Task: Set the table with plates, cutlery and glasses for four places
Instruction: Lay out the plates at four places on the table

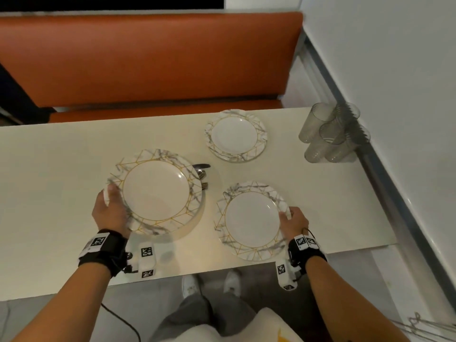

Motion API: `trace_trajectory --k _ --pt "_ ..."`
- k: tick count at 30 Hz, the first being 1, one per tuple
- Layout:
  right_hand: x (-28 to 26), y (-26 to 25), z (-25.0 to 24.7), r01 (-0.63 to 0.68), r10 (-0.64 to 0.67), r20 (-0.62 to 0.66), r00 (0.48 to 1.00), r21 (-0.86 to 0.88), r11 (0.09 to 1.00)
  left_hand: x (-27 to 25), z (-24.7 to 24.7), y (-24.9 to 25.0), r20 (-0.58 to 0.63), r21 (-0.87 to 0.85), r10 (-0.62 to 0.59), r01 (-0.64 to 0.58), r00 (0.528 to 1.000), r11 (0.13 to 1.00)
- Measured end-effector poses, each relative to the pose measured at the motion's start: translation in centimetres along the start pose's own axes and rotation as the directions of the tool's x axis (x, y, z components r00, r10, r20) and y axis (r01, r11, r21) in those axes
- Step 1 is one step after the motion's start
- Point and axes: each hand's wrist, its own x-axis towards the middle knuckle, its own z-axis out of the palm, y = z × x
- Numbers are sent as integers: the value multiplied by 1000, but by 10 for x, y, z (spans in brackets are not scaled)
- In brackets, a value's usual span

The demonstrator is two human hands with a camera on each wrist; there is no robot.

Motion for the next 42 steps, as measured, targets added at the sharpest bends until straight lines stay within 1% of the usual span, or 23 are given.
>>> trace_trajectory --k 3,6,9,15,16,17,18,19,20,21,23,26,28,30,32,33,35,37,39,42 --pt "-2 -1 -3 2 -3 13 1000 27 1000 -6 2 -2 -14 45 27 -27 1000 999" --pt "1 -2 -5 7 -7 42 999 9 1000 -5 1 -7 -29 49 18 -17 999 999" --pt "2 -3 -8 3 -2 54 999 -17 1000 -6 2 -9 -38 25 -18 19 999 999" --pt "1 -4 -11 21 -18 55 998 -57 998 -7 5 -14 -27 -55 -47 46 999 997" --pt "1 -6 -11 14 -10 56 998 -76 997 -6 5 -15 -17 -71 -62 60 998 996" --pt "2 -8 -12 10 -4 47 999 -137 991 -5 6 -16 -10 -80 -73 72 997 994" --pt "2 -12 -13 14 -8 24 1000 -236 972 -5 7 -15 -1 -91 -75 75 997 993" --pt "0 -17 -13 25 -28 -5 1000 -328 944 -6 8 -15 5 -100 -85 85 996 991" --pt "-1 -25 -13 54 -72 -35 997 -376 925 -8 9 -13 11 -121 -97 98 995 988" --pt "-3 -33 -10 101 -130 -52 990 -379 920 -11 9 -11 21 -147 -109 110 994 983" --pt "-7 -55 -1 213 -234 -35 972 -301 929 -14 9 -8 55 -180 -116 124 992 976" --pt "-20 -94 19 374 -370 106 923 -24 927 -10 8 -5 120 -213 -130 153 984 965" --pt "-34 -127 35 412 -426 202 882 109 905 -2 8 -3 148 -212 -140 170 979 962" --pt "-45 -160 53 395 -431 287 855 178 901 11 7 -2 166 -193 -150 181 975 965" --pt "-53 -191 71 388 -422 344 839 167 906 25 5 5 182 -176 -160 192 970 965" --pt "-54 -203 80 406 -428 351 833 140 903 36 2 8 202 -165 -157 192 967 968" --pt "-57 -225 96 456 -459 335 823 94 885 55 -3 15 237 -131 -174 209 956 969" --pt "-60 -244 113 492 -486 318 814 69 868 75 -12 26 269 -114 -152 188 951 975" --pt "-61 -260 129 485 -481 298 825 66 872 98 -20 39 277 -74 -149 176 949 982" --pt "-56 -281 150 432 -439 227 869 83 898 141 -34 50 235 -66 -167 187 958 980"
